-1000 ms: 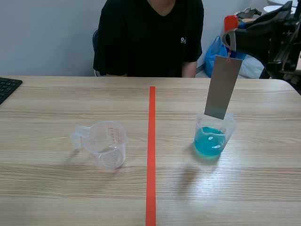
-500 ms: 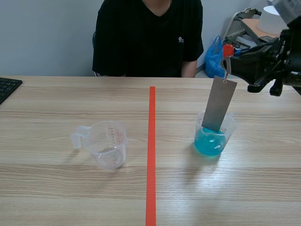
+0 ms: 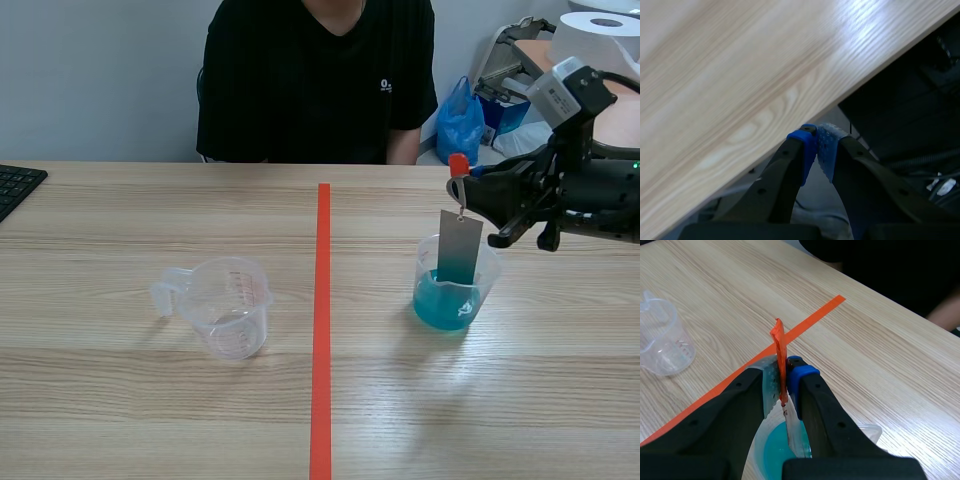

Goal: Do the redox reaction experiment.
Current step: 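Lower the plate into the blue solution, then hold the plate still in the solution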

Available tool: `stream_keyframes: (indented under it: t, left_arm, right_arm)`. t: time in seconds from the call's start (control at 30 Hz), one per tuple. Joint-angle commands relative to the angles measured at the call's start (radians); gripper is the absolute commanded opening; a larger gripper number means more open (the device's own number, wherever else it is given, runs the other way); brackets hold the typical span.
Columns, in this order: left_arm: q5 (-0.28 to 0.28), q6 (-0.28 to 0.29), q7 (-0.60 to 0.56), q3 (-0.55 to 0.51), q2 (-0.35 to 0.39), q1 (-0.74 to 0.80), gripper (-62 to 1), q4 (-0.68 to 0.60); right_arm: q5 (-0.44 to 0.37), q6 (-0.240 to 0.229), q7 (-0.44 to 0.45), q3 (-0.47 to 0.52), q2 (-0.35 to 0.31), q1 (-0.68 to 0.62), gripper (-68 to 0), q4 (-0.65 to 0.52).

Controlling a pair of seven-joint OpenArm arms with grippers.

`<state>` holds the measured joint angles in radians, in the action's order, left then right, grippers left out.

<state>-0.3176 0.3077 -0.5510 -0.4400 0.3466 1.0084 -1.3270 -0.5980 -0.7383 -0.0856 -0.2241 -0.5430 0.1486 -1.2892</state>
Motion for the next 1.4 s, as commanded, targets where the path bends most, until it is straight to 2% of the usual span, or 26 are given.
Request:
stream_keyframes:
  t: [0.0, 0.07, 1.1, 1.37]
  left_arm:
    - [0.010, -0.002, 0.024, -0.008, 0.000, -0.017, -56.7, -0.011]
    - [0.010, -0.002, 0.052, -0.008, 0.000, -0.026, -56.7, -0.011]
    - [0.010, 0.001, 0.047, -0.008, 0.000, -0.023, -56.7, -0.016]
    - [0.010, 0.001, 0.043, -0.008, 0.000, -0.023, -56.7, -0.016]
  right_arm:
    - [-0.003, -0.007, 0.000, 0.005, -0.013, 0.015, -66.3, -0.013]
    - [-0.003, -0.007, 0.002, 0.005, -0.013, 0.015, -66.3, -0.013]
    - [0.011, -0.007, 0.002, 0.005, -0.018, 0.015, -66.3, -0.014]
    - [-0.076, -0.007, -0.019, 0.007, -0.083, 0.014, -66.2, -0.076]
